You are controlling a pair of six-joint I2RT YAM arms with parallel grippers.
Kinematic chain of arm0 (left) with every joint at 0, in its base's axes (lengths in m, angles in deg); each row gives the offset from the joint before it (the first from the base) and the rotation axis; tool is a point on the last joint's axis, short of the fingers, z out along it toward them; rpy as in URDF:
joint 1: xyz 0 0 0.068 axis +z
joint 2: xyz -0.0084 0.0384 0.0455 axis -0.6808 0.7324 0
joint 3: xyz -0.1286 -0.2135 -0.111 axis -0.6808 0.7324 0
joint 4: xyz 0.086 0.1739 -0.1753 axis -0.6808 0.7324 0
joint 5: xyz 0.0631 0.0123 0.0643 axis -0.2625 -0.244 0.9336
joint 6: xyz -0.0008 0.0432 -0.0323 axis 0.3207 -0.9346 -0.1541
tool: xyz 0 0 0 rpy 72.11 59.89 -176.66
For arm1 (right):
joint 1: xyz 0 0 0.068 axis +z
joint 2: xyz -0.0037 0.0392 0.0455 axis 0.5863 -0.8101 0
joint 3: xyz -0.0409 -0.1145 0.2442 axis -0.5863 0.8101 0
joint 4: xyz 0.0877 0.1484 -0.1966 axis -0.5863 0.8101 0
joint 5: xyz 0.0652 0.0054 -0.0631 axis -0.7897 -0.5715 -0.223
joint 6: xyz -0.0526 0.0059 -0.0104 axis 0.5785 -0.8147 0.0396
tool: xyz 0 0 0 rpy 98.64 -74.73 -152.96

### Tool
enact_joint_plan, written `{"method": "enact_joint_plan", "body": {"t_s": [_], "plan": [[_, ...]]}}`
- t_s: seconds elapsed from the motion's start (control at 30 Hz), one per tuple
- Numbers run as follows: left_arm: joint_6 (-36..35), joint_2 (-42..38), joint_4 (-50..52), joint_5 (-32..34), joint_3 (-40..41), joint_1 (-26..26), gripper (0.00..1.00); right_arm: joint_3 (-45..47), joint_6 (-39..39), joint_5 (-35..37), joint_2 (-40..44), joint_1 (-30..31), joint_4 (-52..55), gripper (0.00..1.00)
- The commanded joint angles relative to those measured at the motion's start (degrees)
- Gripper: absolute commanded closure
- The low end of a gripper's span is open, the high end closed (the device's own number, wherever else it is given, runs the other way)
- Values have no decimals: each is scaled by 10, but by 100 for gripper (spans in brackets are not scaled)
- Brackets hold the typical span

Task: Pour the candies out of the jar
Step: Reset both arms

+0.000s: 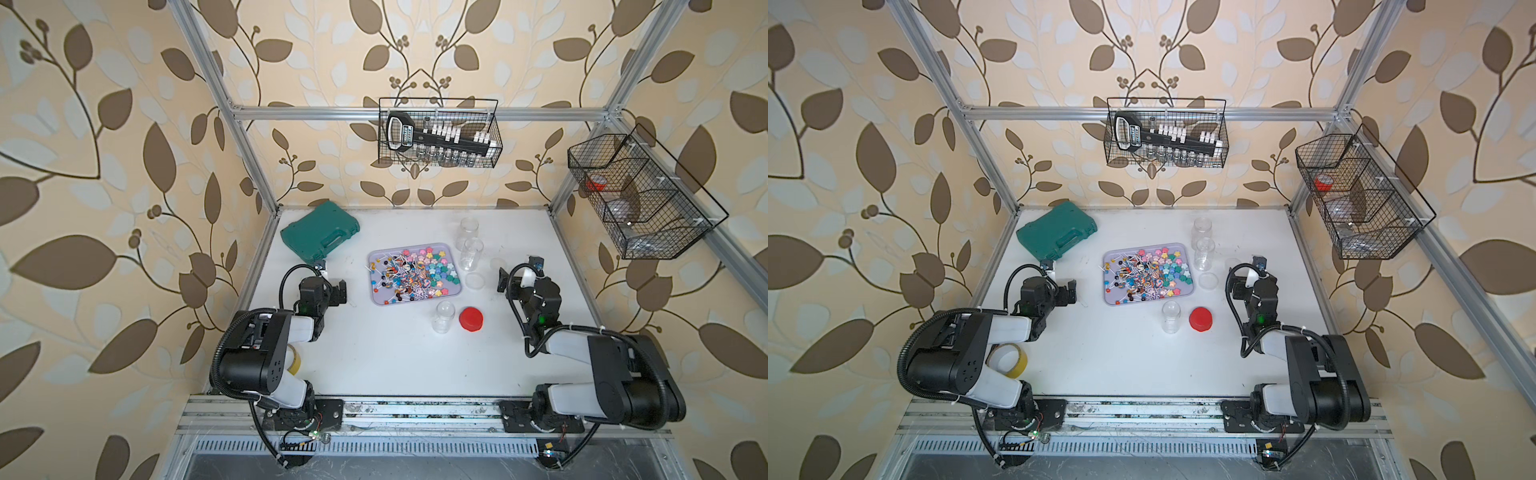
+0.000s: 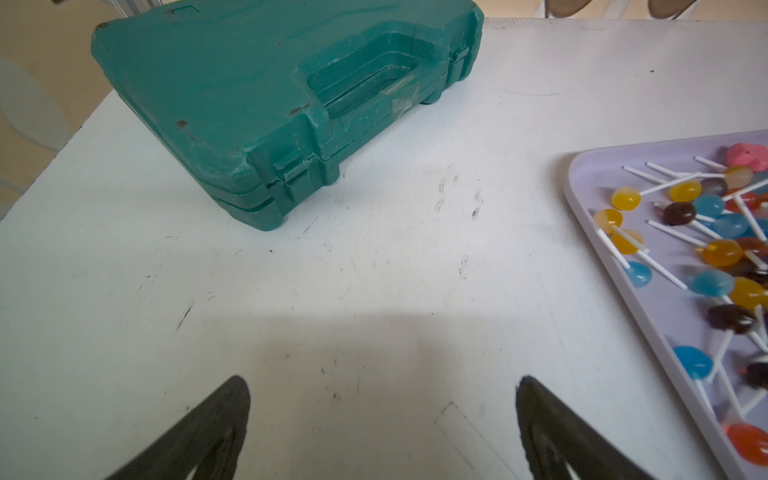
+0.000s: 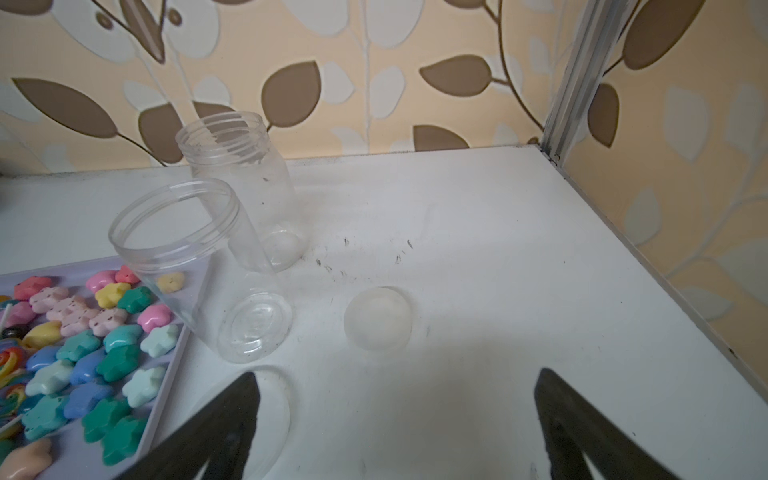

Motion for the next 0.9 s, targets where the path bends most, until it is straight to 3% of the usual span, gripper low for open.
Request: {"method": "enact_joint_plan", "body": {"t_s": [0.0,0.07,0.87], "plan": [[6,-6,-12,-13,-16,4,1,35,4,-29,-54,-9,-151,1],[5,-6,-12,-12,-16,4,1,27,3,-29,-36,-10,-101,1],[7,-6,-11,-17,-17,7,1,23,4,-31,-40,-11,-99,1]]}}
